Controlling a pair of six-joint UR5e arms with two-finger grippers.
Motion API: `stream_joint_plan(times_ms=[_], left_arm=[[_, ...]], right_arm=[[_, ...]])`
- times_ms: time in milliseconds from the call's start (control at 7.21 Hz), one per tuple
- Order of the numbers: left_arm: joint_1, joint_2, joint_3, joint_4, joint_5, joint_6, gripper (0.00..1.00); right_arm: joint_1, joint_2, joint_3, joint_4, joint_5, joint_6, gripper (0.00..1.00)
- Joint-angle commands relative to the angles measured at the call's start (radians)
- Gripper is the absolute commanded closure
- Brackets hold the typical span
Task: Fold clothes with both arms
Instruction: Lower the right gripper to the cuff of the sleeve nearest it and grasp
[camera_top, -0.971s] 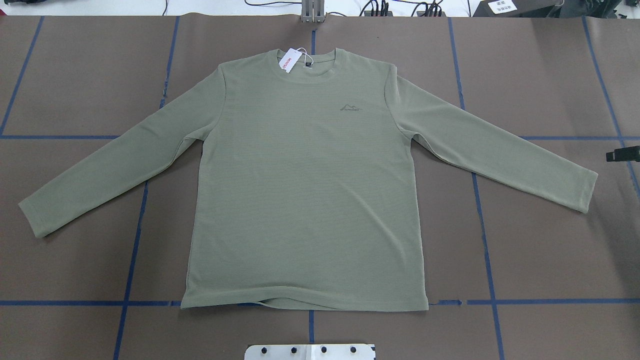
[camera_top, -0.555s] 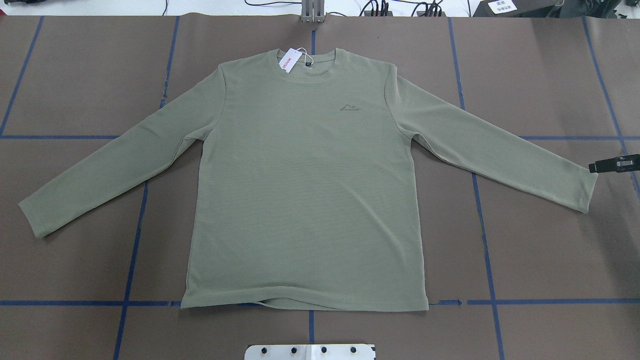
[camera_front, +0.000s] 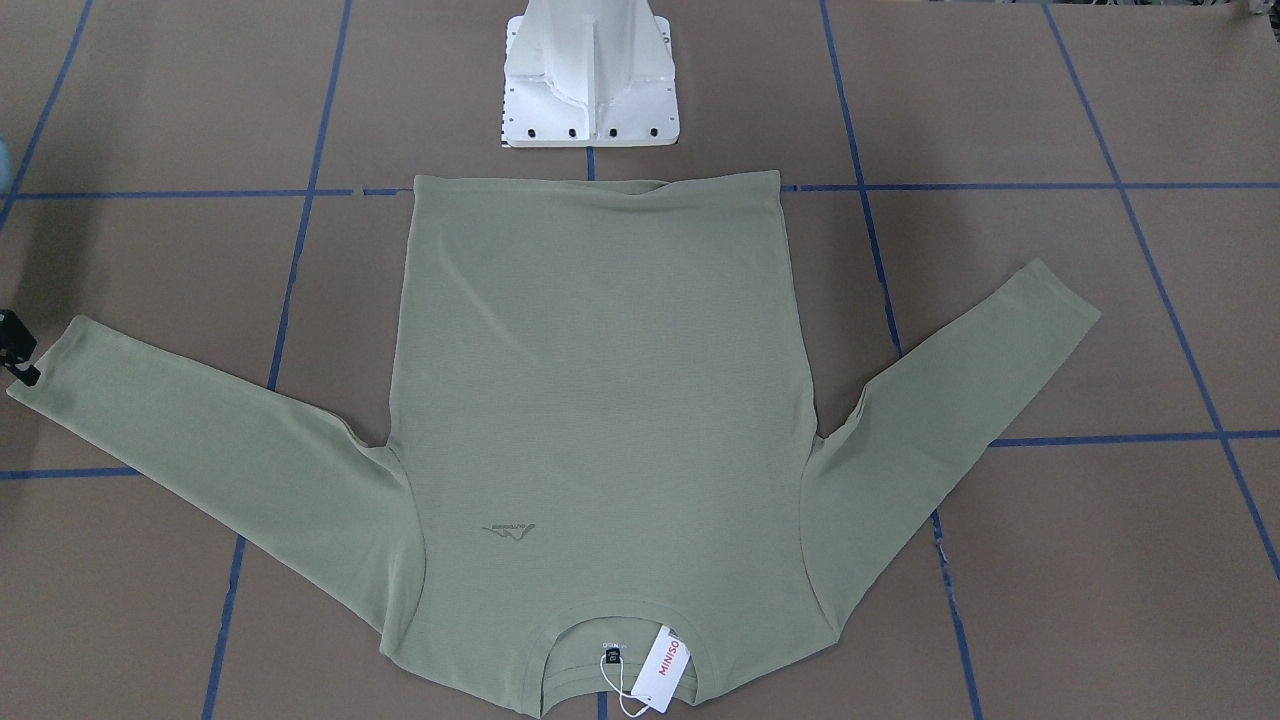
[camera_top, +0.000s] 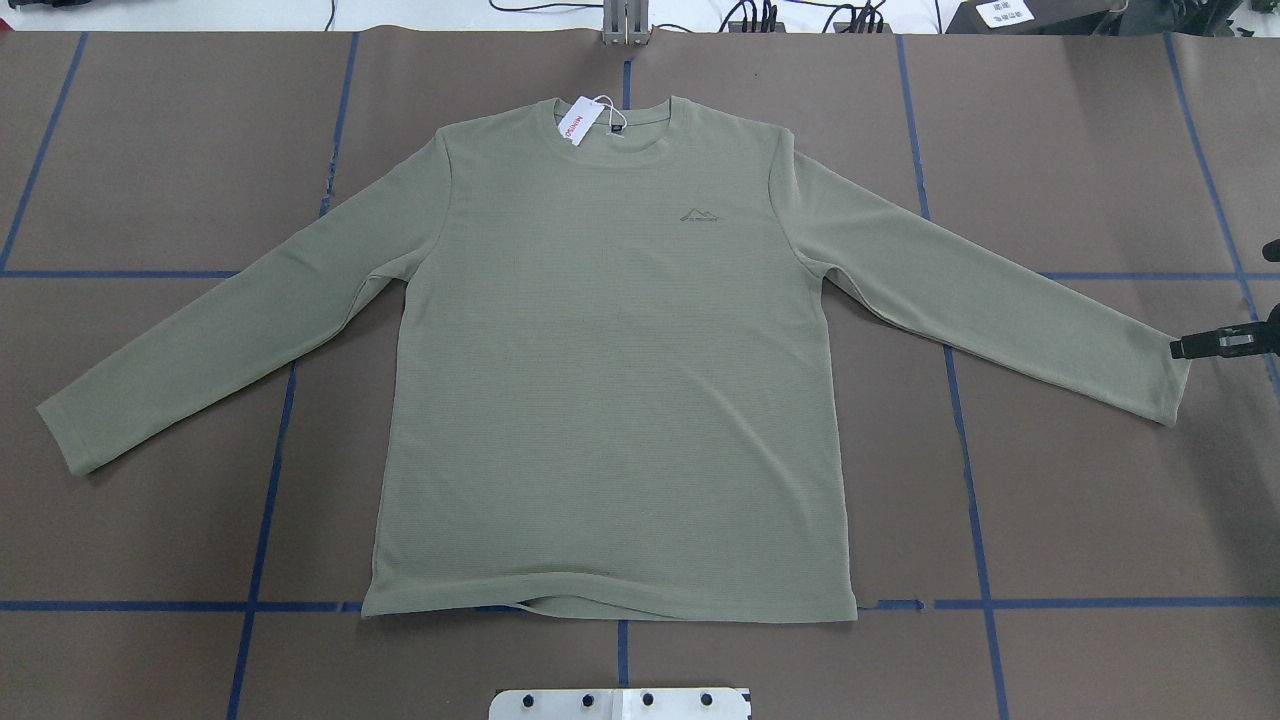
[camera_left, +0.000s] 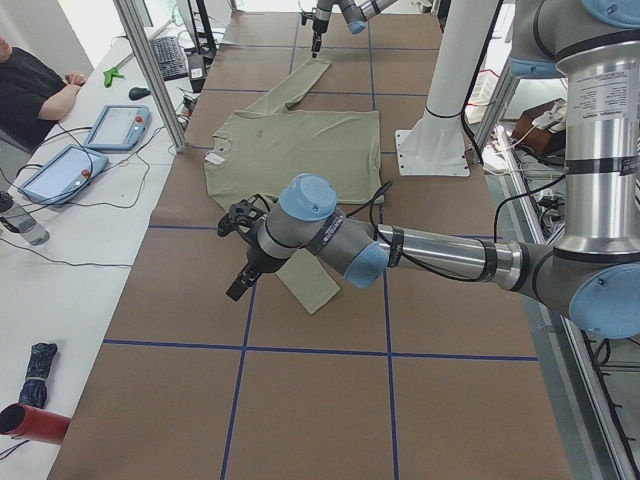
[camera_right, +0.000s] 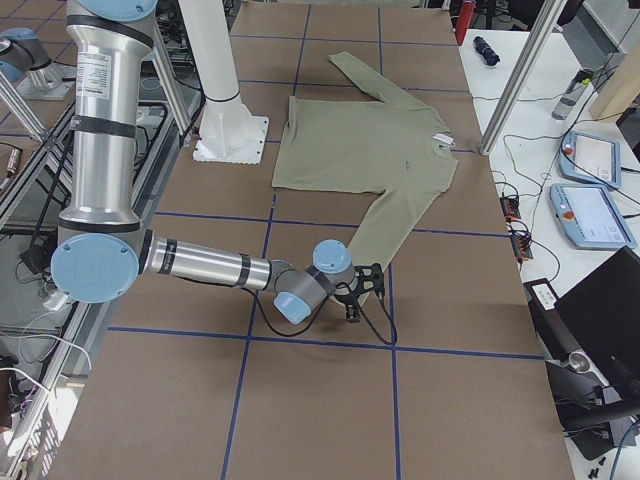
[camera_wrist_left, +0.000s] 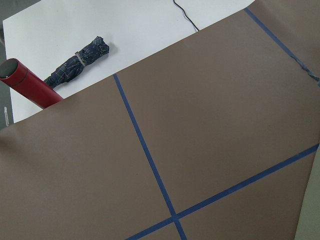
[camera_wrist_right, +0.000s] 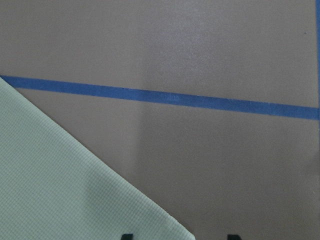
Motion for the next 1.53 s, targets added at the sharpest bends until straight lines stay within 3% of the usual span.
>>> stream_joint_plan(times_ms=[0,555,1110,1249,1387], left_arm=[[0.000,0.000,0.000,0.000,0.000,0.000,0.00],[0.000,0.000,0.003,0.000,0.000,0.000,0.00],[0.000,0.000,0.003,0.000,0.000,0.000,0.00],[0.000,0.000,0.003,0.000,0.000,0.000,0.00],[0.000,0.000,0.003,0.000,0.000,0.000,0.00]], right_arm=[[-0.007,0.002,-0.002,0.001,-0.004,0.000,0.34],[-0.020,0.011,-0.003,0.001,-0.004,0.000,0.38],[-0.023,0.023,-0.023,0.001,-0.004,0.000,0.49],[-0.023,0.023,-0.026,-0.001,-0.004,0.000,0.67],[-0.023,0.023,-0.023,0.001,-0.004,0.001,0.97]])
